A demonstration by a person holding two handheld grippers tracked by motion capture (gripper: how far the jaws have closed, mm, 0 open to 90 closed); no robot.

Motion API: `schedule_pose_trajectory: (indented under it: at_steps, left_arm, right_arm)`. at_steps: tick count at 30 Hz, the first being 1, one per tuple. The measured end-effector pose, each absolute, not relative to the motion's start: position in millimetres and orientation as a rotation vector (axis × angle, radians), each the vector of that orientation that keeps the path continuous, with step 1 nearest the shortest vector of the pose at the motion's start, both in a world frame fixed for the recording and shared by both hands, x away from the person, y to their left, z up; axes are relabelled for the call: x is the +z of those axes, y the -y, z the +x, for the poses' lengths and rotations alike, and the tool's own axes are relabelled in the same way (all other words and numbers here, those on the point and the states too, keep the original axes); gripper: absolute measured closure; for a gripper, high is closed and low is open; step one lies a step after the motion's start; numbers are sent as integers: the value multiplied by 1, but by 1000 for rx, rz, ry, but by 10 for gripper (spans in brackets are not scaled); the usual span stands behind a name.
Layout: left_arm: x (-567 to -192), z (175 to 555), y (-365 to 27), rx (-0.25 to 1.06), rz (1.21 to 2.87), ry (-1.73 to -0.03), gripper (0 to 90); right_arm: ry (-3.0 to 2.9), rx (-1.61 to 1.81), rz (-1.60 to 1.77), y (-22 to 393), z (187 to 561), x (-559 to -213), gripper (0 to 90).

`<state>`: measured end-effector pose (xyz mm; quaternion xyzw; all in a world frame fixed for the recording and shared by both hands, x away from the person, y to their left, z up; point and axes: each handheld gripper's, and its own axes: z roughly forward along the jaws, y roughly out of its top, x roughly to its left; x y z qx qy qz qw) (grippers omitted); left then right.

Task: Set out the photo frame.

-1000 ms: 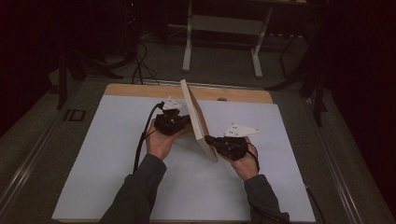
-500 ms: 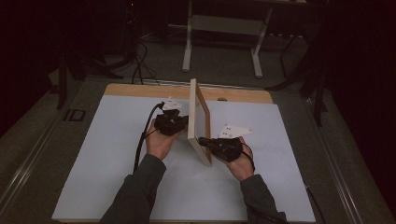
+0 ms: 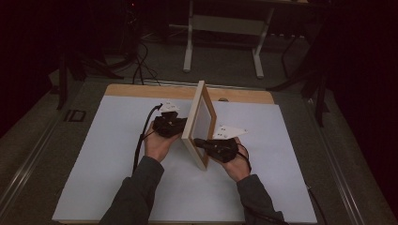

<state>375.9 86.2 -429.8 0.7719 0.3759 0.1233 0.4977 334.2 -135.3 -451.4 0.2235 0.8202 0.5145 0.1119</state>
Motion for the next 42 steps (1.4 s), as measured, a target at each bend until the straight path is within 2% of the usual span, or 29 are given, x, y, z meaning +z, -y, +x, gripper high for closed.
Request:
schedule_pose_trajectory:
  at_steps: [3,10,16,25,31,38,42]
  left_arm:
    - [-430,375,-90,301,1869,-910,856]
    - [-431,373,-104,320,1830,-938,708]
    - [-428,370,-113,294,1823,-942,635]
    - [-418,358,-131,296,1759,-945,589]
    - [-413,351,-136,292,1734,-961,519]
    - [-409,342,-136,293,1725,-947,494]
    - [-403,335,-138,304,1698,-945,481]
  right_arm:
    - [-2412,1512,653,132,334,-451,899]
    - [-2428,1509,616,124,333,-449,898]
    - [-2434,1506,609,120,333,-449,898]
    - [-2433,1506,596,118,333,-449,891]
    - [-2434,1503,607,119,334,-450,857]
    - [-2442,1483,615,121,335,-453,831]
    - [-2435,1469,640,124,337,-457,780]
